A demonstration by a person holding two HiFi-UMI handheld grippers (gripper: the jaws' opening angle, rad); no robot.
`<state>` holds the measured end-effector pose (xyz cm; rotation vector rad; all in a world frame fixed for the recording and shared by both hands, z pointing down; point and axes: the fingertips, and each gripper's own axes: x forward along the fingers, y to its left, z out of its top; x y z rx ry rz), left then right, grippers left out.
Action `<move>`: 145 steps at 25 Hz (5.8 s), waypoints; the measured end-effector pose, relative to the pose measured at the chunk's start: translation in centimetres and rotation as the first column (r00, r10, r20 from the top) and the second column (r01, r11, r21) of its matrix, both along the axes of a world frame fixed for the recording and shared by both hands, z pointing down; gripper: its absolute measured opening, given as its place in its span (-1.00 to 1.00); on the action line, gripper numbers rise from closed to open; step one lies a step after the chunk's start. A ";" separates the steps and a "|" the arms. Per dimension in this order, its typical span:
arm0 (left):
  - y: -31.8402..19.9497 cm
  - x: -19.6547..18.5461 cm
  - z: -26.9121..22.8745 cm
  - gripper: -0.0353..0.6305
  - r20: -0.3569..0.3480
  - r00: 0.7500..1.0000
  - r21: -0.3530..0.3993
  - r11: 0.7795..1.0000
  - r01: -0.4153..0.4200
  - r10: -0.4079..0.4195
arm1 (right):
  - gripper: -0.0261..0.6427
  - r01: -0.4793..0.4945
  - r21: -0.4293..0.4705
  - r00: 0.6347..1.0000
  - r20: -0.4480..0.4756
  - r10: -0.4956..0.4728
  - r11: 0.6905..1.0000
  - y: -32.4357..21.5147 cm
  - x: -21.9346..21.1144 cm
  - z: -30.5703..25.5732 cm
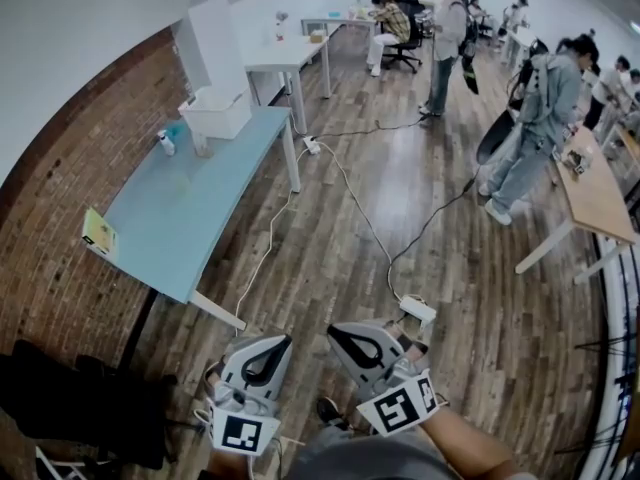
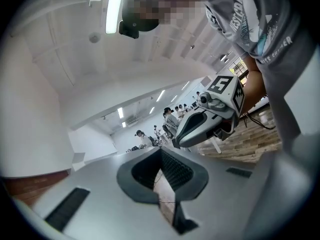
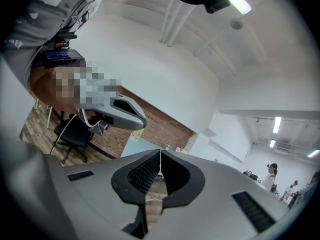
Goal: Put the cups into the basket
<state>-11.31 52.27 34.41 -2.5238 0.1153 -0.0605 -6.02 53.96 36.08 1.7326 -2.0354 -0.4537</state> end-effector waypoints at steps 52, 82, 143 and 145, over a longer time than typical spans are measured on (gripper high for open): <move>-25.7 9.1 0.2 -0.89 0.063 0.938 0.136 0.934 0.331 -0.342 | -0.88 0.268 -0.007 0.961 -0.067 -0.268 0.963 -26.2 8.1 0.3; -46.4 9.9 -1.5 -0.89 0.025 0.862 0.118 0.858 0.500 -0.506 | -0.88 0.414 0.010 0.909 -0.067 -0.412 0.910 -47.8 10.7 -1.1; -78.0 1.8 2.6 -0.89 0.042 0.828 0.044 0.829 0.558 -0.560 | -0.88 0.485 -0.070 0.871 -0.052 -0.489 0.872 -80.7 1.8 3.1; -79.3 1.9 2.9 -0.89 0.042 0.820 0.033 0.821 0.570 -0.571 | -0.88 0.501 -0.080 0.862 -0.044 -0.505 0.862 -82.2 1.8 3.5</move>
